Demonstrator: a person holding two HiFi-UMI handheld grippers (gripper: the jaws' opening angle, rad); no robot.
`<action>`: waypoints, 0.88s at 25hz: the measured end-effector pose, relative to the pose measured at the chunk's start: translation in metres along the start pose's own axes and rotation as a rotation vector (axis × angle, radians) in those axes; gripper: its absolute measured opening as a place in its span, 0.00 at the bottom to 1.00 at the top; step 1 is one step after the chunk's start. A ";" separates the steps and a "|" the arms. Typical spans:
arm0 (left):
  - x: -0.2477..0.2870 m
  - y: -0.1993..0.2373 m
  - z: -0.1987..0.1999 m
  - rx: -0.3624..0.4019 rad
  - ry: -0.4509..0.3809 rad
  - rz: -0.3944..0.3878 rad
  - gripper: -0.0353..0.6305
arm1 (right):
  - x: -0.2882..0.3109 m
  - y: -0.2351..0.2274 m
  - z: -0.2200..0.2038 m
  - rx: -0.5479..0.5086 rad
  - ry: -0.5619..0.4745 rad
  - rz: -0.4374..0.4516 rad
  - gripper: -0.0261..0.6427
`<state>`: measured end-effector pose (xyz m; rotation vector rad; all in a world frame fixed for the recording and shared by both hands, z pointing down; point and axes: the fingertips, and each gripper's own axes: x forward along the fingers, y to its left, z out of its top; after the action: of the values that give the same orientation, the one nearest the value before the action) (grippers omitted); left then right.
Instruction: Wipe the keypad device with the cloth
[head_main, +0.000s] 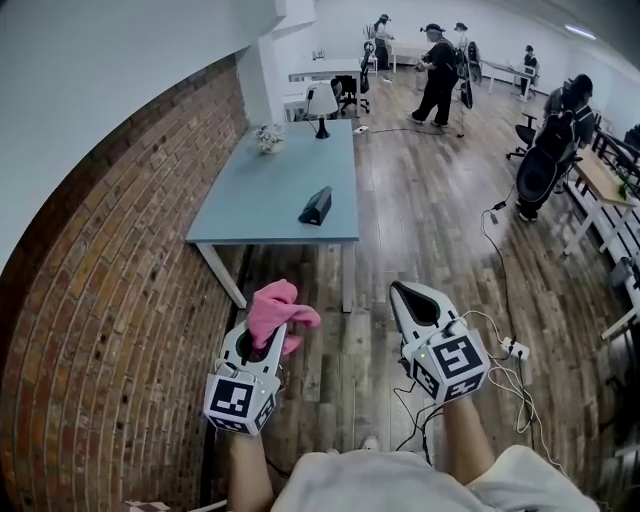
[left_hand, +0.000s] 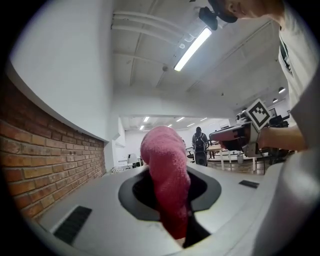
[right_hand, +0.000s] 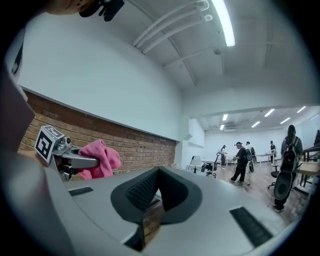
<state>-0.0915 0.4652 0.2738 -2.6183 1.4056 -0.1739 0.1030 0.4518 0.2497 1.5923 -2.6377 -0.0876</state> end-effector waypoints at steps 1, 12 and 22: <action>0.004 -0.003 -0.001 0.001 0.001 0.002 0.24 | 0.001 -0.005 -0.002 -0.004 0.002 0.003 0.04; 0.041 -0.026 -0.008 -0.003 0.030 0.056 0.24 | 0.018 -0.049 -0.022 -0.035 0.026 0.067 0.04; 0.096 -0.014 -0.028 -0.024 0.036 0.036 0.25 | 0.057 -0.079 -0.044 -0.020 0.043 0.079 0.05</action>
<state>-0.0323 0.3907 0.3059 -2.6197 1.4738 -0.2018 0.1495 0.3642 0.2882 1.4653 -2.6547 -0.0743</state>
